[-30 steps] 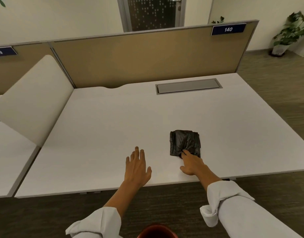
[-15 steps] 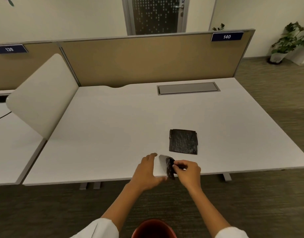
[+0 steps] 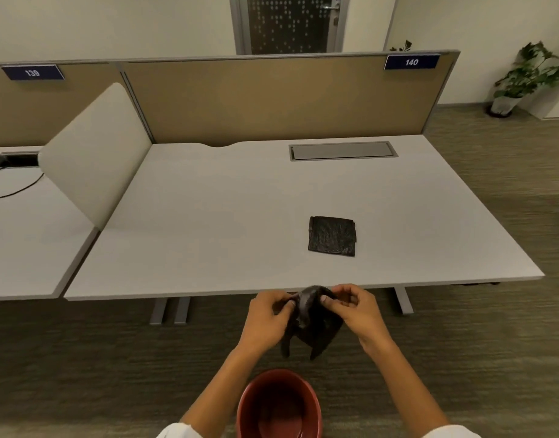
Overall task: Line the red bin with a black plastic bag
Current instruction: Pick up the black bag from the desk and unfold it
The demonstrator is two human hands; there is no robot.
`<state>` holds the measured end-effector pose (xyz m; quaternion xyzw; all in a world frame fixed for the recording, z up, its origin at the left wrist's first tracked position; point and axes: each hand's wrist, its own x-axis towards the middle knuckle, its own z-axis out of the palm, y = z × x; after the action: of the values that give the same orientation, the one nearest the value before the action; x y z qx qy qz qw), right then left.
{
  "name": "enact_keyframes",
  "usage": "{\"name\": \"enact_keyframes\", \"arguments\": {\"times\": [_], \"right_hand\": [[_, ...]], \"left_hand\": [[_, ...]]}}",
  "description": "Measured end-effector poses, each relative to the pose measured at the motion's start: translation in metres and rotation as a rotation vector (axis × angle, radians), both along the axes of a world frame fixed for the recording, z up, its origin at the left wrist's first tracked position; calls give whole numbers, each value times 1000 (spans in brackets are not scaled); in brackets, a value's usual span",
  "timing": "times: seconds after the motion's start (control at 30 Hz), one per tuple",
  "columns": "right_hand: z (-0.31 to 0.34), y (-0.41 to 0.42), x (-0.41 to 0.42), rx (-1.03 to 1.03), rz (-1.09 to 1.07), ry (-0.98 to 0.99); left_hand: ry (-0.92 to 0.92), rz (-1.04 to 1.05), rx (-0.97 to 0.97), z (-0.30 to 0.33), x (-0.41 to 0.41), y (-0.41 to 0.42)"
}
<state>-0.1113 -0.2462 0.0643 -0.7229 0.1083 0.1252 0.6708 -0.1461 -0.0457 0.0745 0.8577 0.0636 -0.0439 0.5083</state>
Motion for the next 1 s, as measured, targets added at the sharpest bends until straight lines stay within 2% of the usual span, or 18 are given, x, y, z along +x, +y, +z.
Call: {"name": "enact_keyframes", "arguments": {"times": [0.23,0.37,0.43,0.57,0.67,0.87,1.0], "right_hand": [[13,1,-52,-245,-57,-171],[16,7,-91,-172,125,-138],[12,13,-102,-219,182,-175],[6,19,-104,-233,87,-241],[5,9,-99,-172,30,-228],[12,-10,-83,-254,88,-244],[15,-12,-74,-348,56,-325]], "left_hand": [[216,152,-442,12,-31,5],[285,172,-606,16,-50,0],[348,143,-662,18,-57,-3],[436,45,-771,20,-65,-2],[431,102,-749,21,-69,6],[347,82,-485,21,-71,18],[290,102,-534,20,-70,19]]}}
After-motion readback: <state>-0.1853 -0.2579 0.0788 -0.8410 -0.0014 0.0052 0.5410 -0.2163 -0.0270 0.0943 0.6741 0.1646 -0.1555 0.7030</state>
